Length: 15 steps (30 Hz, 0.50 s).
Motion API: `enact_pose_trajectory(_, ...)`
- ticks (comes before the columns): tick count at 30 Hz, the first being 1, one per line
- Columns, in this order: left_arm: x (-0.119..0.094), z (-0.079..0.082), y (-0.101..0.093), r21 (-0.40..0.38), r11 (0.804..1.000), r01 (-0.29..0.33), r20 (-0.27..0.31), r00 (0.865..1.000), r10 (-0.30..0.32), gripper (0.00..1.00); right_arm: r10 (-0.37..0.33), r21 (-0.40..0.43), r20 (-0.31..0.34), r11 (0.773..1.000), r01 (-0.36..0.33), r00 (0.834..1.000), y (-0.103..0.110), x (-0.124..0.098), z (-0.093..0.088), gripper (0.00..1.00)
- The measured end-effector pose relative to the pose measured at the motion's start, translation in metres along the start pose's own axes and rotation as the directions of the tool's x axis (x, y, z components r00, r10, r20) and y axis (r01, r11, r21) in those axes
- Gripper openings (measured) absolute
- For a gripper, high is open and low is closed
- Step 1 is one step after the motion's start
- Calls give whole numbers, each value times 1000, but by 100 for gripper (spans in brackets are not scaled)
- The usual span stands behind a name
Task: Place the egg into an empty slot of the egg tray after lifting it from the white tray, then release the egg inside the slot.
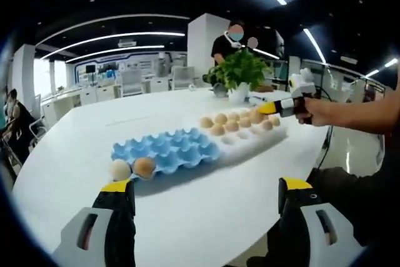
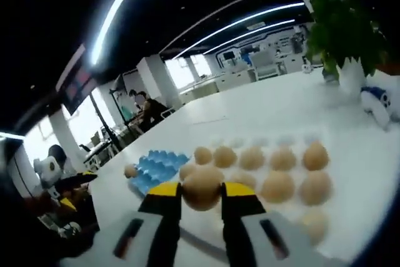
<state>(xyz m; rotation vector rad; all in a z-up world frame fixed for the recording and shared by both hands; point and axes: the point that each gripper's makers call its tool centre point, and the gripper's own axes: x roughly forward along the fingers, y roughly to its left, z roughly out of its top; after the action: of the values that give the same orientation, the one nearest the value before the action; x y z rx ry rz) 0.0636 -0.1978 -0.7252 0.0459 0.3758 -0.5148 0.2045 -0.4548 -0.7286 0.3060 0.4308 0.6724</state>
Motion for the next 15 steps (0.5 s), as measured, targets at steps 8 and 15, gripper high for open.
enact_pose_trajectory(8, -5, -2, 8, -3, 999, -32, 0, 999, 32, 98, 105, 152, 0, 983, -103, 995, 36, 35, 3, 24)
enact_pose_trajectory(15, -7, 3, 12, 13, 999, -46, 8, 999, 46, 99, 205, 363, 27, 910, -200, 978, 88, 86, 3, 24)
